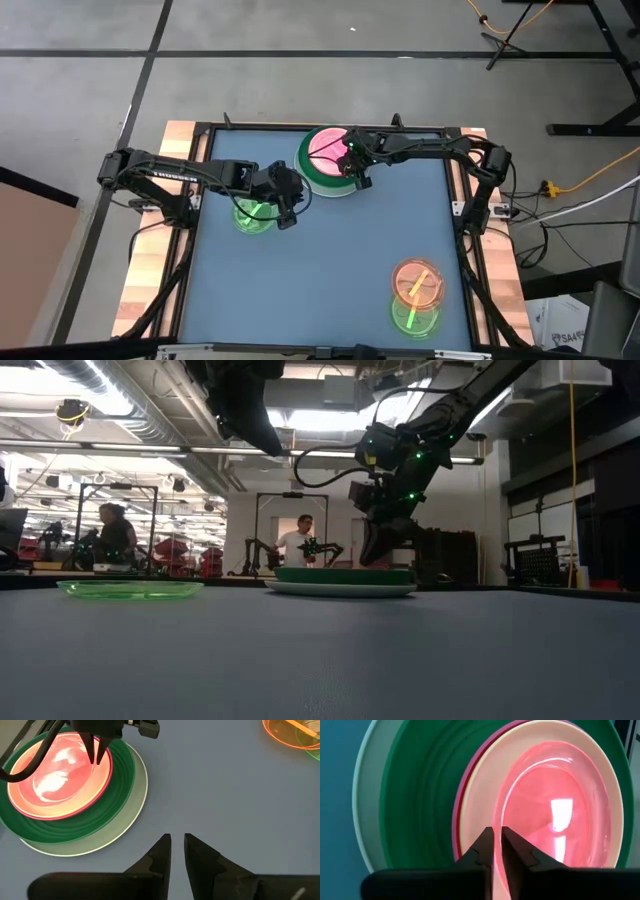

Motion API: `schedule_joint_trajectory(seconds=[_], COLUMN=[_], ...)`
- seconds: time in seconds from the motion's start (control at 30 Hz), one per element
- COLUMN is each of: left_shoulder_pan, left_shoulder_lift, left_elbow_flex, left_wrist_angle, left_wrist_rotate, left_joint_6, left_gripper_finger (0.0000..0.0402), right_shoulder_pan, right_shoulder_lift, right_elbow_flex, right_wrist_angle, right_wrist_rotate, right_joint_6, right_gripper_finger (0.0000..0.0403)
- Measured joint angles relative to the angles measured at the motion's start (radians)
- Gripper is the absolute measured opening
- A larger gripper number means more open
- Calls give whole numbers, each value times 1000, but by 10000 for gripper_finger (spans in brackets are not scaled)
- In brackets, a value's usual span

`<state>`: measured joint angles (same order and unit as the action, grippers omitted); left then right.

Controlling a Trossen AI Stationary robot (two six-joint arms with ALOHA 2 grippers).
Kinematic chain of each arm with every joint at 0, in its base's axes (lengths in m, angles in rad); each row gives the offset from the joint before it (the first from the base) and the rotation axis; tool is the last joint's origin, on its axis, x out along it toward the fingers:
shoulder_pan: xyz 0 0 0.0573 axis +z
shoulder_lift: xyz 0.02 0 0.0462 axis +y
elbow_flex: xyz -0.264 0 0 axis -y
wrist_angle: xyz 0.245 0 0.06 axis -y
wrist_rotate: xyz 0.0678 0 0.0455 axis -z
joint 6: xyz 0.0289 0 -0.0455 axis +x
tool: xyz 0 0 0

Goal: Stack plastic plates
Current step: Stack the light pink plate on top of the white plate, then stack the left light green plate on top of the light pink plate

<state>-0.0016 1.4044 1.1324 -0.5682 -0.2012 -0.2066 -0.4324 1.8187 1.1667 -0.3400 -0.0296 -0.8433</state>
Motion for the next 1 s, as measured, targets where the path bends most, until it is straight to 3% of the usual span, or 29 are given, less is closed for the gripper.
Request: schedule_joint_trajectory(seconds=[0.3, 0.63, 1.0], left_shoulder_pan=[0, 61, 269], left_shoulder_lift=[0, -23, -30], left_elbow_flex=[0, 0, 0], left_wrist_angle=[0, -28, -224], left_wrist_rotate=[0, 17, 218], left_joint_6=[-1, -47, 3], left_gripper_finger=[46, 46, 46], right_shoulder_pan=[0, 8, 123], right_shoulder_lift=[0, -35, -226], right_elbow_flex=[0, 0, 0], right_wrist_angle=[0, -116, -248], right_wrist_rotate=[0, -21, 13], right_joint_6=[0, 13, 12], right_gripper_finger=[69, 74, 74])
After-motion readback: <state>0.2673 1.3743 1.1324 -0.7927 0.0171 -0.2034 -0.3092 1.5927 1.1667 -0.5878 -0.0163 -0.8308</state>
